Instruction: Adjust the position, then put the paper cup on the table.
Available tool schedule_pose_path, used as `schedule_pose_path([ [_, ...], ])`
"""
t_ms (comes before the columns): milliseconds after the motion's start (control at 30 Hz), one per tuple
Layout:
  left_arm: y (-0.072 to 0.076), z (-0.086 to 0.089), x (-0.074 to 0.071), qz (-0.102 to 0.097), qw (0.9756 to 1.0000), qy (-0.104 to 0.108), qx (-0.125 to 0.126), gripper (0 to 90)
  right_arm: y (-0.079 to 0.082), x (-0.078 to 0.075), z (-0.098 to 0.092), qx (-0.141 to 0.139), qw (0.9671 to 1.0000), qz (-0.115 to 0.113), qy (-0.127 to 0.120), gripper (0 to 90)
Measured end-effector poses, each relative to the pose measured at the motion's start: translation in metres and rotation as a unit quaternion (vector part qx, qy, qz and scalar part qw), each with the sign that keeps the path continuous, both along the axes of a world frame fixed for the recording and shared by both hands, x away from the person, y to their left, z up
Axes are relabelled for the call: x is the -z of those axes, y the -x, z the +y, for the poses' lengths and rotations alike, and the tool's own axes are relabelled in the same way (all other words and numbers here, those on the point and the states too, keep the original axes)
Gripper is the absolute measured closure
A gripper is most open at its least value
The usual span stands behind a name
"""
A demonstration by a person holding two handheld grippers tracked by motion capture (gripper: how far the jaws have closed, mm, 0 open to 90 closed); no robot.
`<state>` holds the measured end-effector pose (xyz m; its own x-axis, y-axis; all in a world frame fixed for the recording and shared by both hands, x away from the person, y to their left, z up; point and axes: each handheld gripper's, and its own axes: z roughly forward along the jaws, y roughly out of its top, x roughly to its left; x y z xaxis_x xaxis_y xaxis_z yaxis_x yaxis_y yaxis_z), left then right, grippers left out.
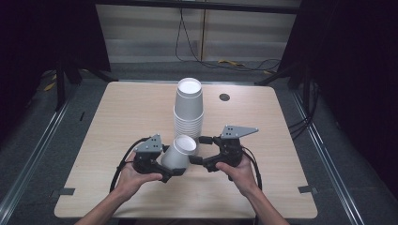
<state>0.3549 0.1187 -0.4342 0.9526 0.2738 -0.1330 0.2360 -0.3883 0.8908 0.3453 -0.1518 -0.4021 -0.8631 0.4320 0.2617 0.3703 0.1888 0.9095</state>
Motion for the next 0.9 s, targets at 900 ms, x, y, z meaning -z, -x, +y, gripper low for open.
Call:
schedule_pose_path([
  [900,-0.0009,0.0018,-0.0036,0.000,0.9974,-0.069,0.019,15.4,-0.0037,-0.0025,-0.0044,-0.041,0.9958,0.019,0.079,14.1],
])
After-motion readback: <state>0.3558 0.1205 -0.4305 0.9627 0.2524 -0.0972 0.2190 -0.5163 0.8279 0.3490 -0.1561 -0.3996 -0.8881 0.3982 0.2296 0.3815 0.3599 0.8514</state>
